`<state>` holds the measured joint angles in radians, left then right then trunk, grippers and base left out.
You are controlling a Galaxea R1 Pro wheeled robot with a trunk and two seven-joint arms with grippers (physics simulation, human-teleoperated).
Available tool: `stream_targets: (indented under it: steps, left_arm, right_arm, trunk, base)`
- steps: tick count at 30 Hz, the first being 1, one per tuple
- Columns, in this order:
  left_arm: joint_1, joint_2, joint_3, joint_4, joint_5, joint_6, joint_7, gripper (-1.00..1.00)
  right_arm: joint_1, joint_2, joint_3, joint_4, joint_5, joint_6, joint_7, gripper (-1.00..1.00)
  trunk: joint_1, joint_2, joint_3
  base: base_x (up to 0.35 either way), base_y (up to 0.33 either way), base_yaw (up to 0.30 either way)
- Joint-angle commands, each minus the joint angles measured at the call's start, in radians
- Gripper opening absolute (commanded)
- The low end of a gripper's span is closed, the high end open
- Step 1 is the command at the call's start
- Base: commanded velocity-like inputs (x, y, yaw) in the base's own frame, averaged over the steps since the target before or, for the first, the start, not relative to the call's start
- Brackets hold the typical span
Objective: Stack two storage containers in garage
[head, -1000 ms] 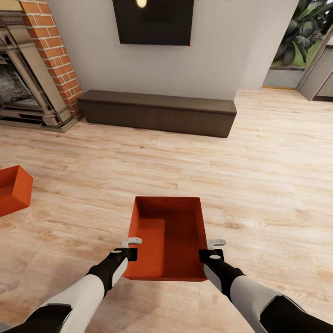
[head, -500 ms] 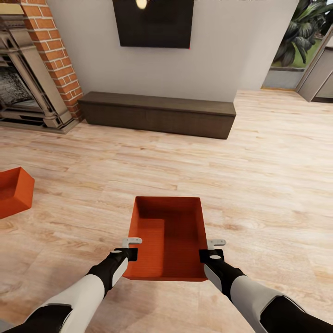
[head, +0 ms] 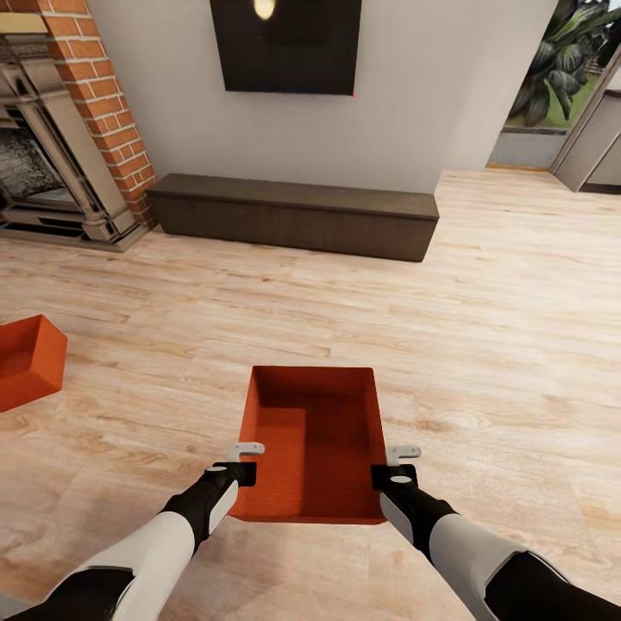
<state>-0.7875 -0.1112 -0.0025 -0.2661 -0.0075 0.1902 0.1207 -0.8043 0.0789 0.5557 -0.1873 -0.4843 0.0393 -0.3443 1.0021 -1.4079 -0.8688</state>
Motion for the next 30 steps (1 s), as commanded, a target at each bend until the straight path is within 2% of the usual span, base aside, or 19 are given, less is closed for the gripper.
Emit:
stream_targets:
  steps: [1,30]
  left_arm:
    - [0.001,0.001,0.012,-0.001,-0.009,0.008,0.01,-1.0]
    - [0.001,0.001,0.012,-0.001,-0.009,0.008,0.01,-1.0]
  right_arm:
    - [-0.001,-0.001,-0.03,-0.007,0.006,0.004,0.045,-1.0]
    - [-0.001,0.001,-0.03,-0.008,0.013,0.003,0.044,-1.0]
  trunk:
    - [-0.004,0.007,0.003]
    - [-0.115,0.21,0.093]
  base:
    - [0.0,0.0,0.0]
    - [0.0,0.0,0.0]
